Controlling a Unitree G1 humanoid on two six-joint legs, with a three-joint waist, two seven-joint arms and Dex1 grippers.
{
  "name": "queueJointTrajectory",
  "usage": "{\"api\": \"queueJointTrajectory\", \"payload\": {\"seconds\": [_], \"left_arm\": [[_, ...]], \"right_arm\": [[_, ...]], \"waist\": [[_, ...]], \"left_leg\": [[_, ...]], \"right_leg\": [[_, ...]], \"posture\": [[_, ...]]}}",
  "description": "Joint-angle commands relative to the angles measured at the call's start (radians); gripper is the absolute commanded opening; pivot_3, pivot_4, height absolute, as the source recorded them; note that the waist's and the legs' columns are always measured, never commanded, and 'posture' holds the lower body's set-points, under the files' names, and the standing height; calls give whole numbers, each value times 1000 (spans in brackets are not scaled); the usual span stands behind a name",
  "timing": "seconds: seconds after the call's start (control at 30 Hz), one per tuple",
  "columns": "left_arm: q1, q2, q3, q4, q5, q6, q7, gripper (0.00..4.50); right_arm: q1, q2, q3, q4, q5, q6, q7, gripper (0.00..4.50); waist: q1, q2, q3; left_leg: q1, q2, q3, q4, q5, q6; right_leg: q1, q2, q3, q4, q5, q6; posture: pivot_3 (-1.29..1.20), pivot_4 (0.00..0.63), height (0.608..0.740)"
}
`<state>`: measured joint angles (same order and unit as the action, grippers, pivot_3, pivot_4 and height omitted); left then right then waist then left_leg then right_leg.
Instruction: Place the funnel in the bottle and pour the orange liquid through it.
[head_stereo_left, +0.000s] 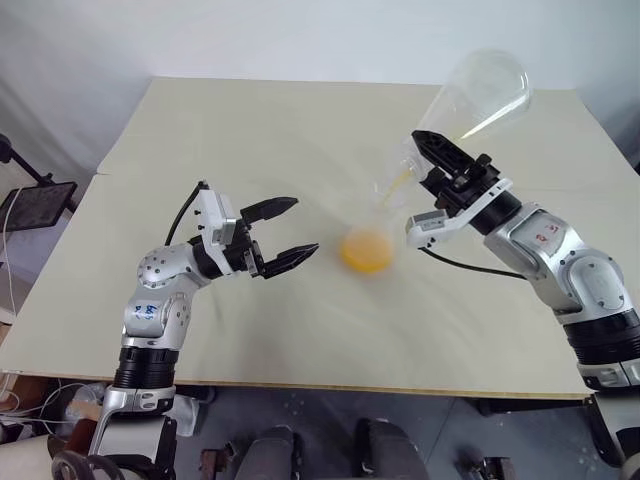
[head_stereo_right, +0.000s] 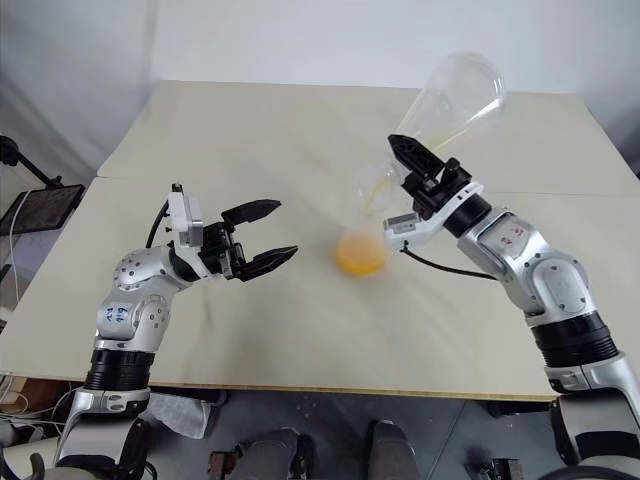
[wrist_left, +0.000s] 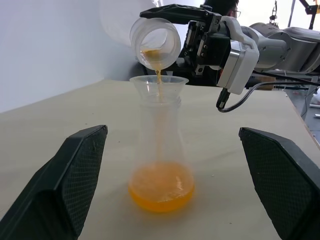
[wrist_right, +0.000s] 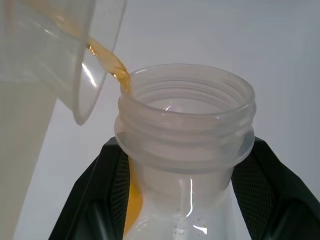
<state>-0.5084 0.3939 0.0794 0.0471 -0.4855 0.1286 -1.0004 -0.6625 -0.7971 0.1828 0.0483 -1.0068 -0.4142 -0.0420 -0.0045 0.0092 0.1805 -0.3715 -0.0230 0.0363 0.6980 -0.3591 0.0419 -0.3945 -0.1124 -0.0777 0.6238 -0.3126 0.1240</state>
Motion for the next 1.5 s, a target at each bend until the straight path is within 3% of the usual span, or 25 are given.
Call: {"api": "queueJointTrajectory", "payload": {"seconds": [0.03, 0.9, 1.13, 1.27, 1.5], "left_arm": [[-21, -3, 4, -19, -14, -18, -5, 4500], [-16, -1, 9, -4, -15, -35, -13, 4500], [-15, 7, 13, -2, -16, -32, -19, 4500], [-15, 12, 14, -2, -17, -30, -25, 4500], [-15, 29, 19, 1, -20, -22, -36, 4500]], "right_arm": [[-30, -21, -17, -13, -3, -1, -26, 2423], [-42, -9, -27, -4, 39, 8, -7, 2423], [18, 81, -99, -41, 396, 71, 188, 2423], [40, 152, -176, -93, 585, 220, 282, 2423], [20, 230, -508, -125, 1002, 655, 359, 2423]], "waist": [[0, 0, 0], [0, 0, 0], [1, 0, 0], [1, 0, 0], [6, 0, 0]], "left_leg": [[0, 0, 0, 0, 0, 0], [0, 0, 0, 0, 0, 0], [0, 1, 0, 0, 0, 0], [0, 0, 0, 0, 0, 0], [0, 0, -3, 1, 0, 0]], "right_leg": [[0, 0, 0, 0, 0, 0], [0, 0, 0, 0, 0, 0], [1, 0, 0, 0, 0, 0], [1, 0, 0, 0, 0, 0], [2, -2, 0, 0, 0, 0]], "posture": [[0, 150, 740], [0, 150, 740], [0, 150, 740], [0, 150, 740], [0, 150, 740]]}}
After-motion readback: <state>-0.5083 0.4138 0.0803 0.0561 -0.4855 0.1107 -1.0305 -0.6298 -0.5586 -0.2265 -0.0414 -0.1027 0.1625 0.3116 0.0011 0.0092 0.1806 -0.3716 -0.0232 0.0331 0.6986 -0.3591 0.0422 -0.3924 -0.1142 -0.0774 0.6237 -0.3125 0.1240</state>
